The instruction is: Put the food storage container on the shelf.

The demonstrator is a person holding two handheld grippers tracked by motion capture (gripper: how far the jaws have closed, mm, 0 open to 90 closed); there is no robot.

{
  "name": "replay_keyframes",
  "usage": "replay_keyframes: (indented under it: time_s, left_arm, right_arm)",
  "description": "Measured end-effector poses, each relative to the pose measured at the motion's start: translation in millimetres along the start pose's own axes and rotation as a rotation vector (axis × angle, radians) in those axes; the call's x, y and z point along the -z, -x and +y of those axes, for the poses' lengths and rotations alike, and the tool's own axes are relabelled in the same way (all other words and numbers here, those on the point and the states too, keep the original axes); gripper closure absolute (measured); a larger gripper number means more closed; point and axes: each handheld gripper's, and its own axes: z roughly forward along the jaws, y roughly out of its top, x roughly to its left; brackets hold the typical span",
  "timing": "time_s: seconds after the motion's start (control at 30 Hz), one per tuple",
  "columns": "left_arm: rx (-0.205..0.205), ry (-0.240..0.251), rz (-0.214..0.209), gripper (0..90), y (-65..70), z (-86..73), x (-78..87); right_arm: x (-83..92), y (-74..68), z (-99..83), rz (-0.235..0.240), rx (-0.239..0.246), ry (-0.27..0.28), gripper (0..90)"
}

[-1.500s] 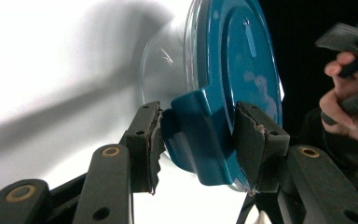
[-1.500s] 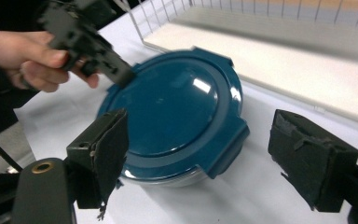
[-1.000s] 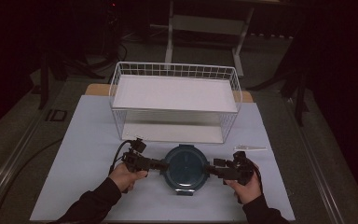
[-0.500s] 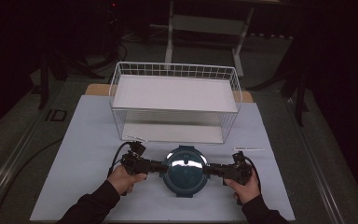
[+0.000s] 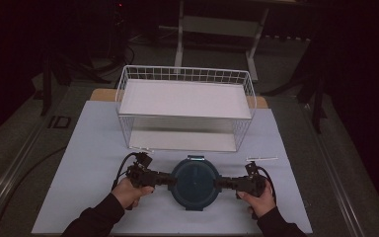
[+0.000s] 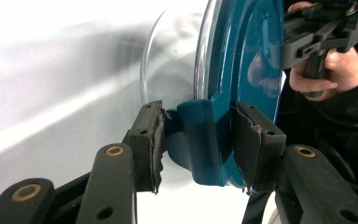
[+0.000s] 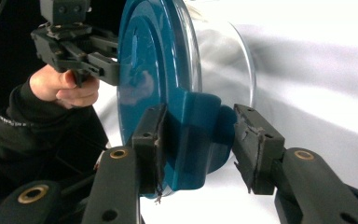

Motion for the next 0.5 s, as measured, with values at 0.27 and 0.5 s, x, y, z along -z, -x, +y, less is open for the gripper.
replay_keyframes:
  time_s: [0.27,0.5]
  left_arm:
    - [-0.016,0.026,0.038,56.0,8.5,-3.5,0.7]
    - [-0.033,0.029,0.046,56.6,12.4,-5.2,1.9]
  right_arm:
    - [2.4,-4.4,-5.5,-0.009,-0.001,0.012,57.1]
    - [3.4,-5.9,-5.0,-0.010,0.013,0.018,57.1]
